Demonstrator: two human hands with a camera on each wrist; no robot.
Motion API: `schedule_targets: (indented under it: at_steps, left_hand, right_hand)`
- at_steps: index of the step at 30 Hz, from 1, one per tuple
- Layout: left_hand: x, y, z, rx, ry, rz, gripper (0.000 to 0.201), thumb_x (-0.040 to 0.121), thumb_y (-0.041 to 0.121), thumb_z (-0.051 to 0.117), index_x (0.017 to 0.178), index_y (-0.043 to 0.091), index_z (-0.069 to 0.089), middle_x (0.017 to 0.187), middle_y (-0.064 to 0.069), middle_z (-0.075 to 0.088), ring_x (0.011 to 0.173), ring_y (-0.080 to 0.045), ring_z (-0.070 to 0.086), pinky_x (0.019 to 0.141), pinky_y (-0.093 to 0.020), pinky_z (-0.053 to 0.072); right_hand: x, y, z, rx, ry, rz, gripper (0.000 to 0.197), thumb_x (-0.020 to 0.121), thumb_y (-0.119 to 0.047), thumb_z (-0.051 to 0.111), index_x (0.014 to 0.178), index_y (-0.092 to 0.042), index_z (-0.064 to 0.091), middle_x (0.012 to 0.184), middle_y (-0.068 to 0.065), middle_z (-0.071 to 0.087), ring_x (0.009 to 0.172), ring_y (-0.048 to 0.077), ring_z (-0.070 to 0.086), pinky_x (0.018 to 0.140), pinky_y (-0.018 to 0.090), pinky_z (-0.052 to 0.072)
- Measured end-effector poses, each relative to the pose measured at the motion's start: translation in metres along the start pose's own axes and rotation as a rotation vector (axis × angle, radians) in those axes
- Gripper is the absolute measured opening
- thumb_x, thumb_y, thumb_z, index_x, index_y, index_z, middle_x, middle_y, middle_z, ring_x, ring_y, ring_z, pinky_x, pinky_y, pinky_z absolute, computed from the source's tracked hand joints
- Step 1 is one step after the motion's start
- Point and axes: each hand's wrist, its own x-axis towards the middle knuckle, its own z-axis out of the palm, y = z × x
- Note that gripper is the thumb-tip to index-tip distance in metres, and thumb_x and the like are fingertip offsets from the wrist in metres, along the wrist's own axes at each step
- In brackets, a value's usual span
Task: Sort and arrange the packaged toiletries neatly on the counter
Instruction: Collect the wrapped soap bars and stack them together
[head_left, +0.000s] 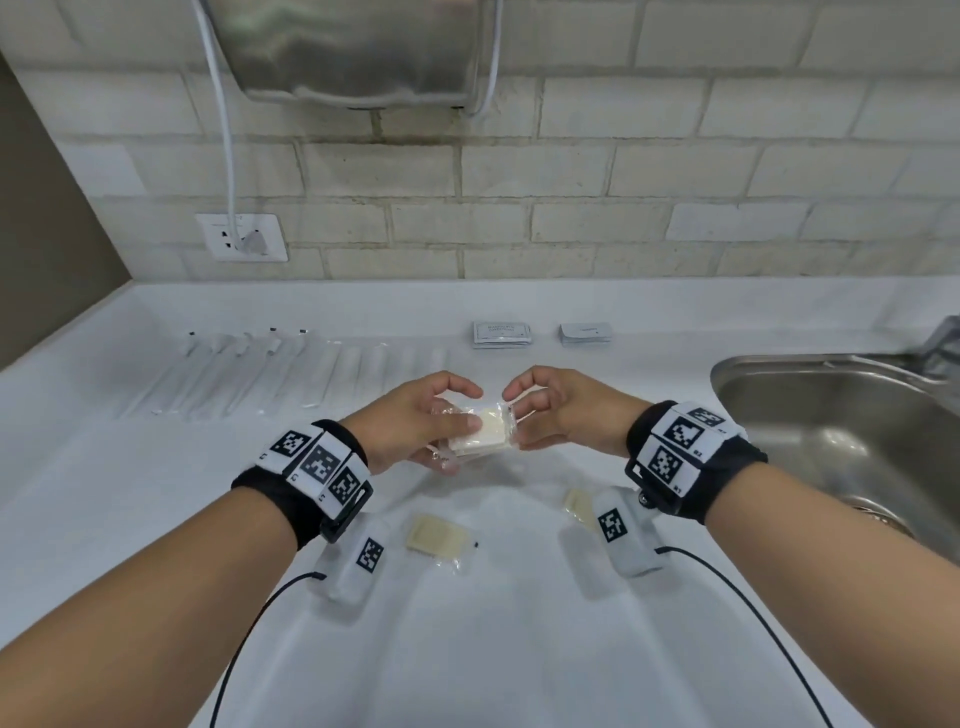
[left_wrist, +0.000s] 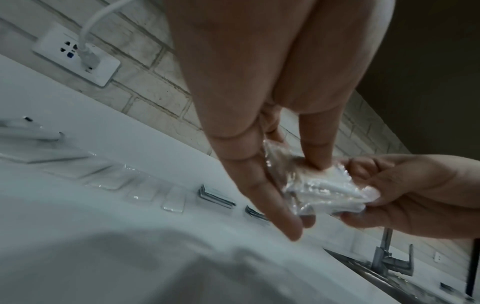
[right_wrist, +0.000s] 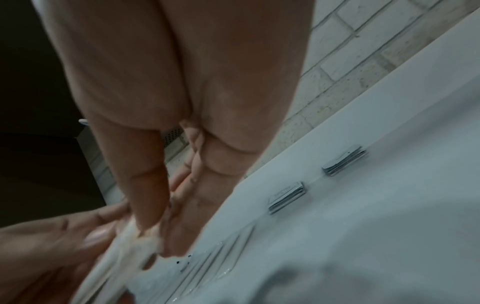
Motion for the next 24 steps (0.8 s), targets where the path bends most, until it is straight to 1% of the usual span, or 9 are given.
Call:
schedule_targets:
  at_steps: [2,4,6,9,14,17,19,21,24]
  left_hand:
    - [-0.010,-0.005,0.007,-0.029,0.015,0.000,0.028,0.091,0.010,0.064,0.119,0.015,0.061,0.101,-0.010,0.061,0.083,-0.027,0.066,0.072,-0.038,0.062]
    - [-0.020,-0.010,0.012,-0.060,0.031,-0.001,0.027,0.093,0.010,0.061,0.120,0.014,0.062,0.105,-0.010,0.063,0.087,-0.028,0.068,0.081,-0.046,0.060]
    - [-0.029,-0.013,0.015,-0.077,0.038,-0.002,0.029,0.095,0.011,0.058,0.124,0.013,0.060,0.108,-0.011,0.066,0.091,-0.028,0.069,0.088,-0.052,0.056]
    - [-0.042,-0.014,0.018,-0.128,0.072,0.005,0.030,0.097,0.011,0.054,0.127,0.013,0.058,0.110,-0.009,0.065,0.091,-0.027,0.068,0.081,-0.046,0.060]
    - [-0.057,-0.012,0.013,-0.118,0.195,0.058,0.031,0.098,0.013,0.053,0.129,0.014,0.058,0.118,-0.008,0.063,0.086,-0.019,0.067,0.059,-0.021,0.056]
    - [-0.066,-0.012,0.006,-0.149,0.270,0.078,0.029,0.098,0.011,0.052,0.126,0.013,0.060,0.111,-0.008,0.064,0.085,-0.020,0.066,0.056,-0.018,0.054]
    - [-0.071,-0.014,-0.001,-0.169,0.307,0.085,0.028,0.098,0.009,0.051,0.123,0.014,0.061,0.107,-0.008,0.065,0.084,-0.021,0.065,0.055,-0.019,0.054]
    - [-0.078,-0.017,-0.008,-0.172,0.333,0.082,0.027,0.097,0.009,0.051,0.121,0.015,0.063,0.109,-0.008,0.066,0.085,-0.021,0.066,0.056,-0.020,0.053]
    - [-0.086,-0.023,-0.020,-0.160,0.366,0.078,0.028,0.096,0.010,0.051,0.120,0.017,0.064,0.111,-0.008,0.066,0.086,-0.020,0.067,0.059,-0.021,0.053]
  right_hand:
    - [-0.011,0.008,-0.005,-0.167,0.089,0.075,0.030,0.081,0.004,0.067,0.102,-0.014,0.057,0.103,0.005,0.068,0.088,0.018,0.064,0.088,0.033,0.052]
    - [-0.023,0.020,-0.013,-0.534,0.202,0.194,0.027,0.078,-0.012,0.073,0.101,-0.019,0.060,0.117,0.003,0.064,0.101,0.020,0.061,0.092,0.034,0.049]
    - [-0.037,0.033,-0.015,-0.882,0.239,0.327,0.038,0.078,-0.024,0.073,0.114,-0.017,0.060,0.125,0.001,0.058,0.113,0.023,0.057,0.096,0.033,0.046]
    - [-0.052,0.051,-0.007,-1.076,0.227,0.440,0.052,0.079,-0.029,0.070,0.125,-0.009,0.056,0.127,0.006,0.057,0.114,0.026,0.058,0.095,0.034,0.049]
    - [-0.054,0.054,0.011,-1.082,0.242,0.425,0.033,0.080,-0.021,0.068,0.107,-0.004,0.062,0.121,0.013,0.064,0.100,0.025,0.061,0.079,0.029,0.045]
    - [-0.048,0.045,0.023,-1.045,0.251,0.317,0.016,0.081,-0.016,0.069,0.089,-0.015,0.054,0.108,0.008,0.061,0.086,0.022,0.053,0.073,0.025,0.039]
    - [-0.038,0.040,0.033,-0.823,0.256,0.237,0.027,0.081,-0.012,0.071,0.076,-0.019,0.045,0.090,0.004,0.056,0.065,0.017,0.050,0.060,0.024,0.041]
    - [-0.033,0.029,0.050,-0.564,0.192,0.191,0.025,0.078,-0.010,0.075,0.084,-0.014,0.052,0.078,0.004,0.057,0.053,0.015,0.052,0.053,0.023,0.047]
    - [-0.023,0.021,0.079,-0.468,0.109,0.142,0.022,0.076,-0.009,0.078,0.087,-0.012,0.060,0.074,0.005,0.059,0.053,0.015,0.055,0.054,0.022,0.054]
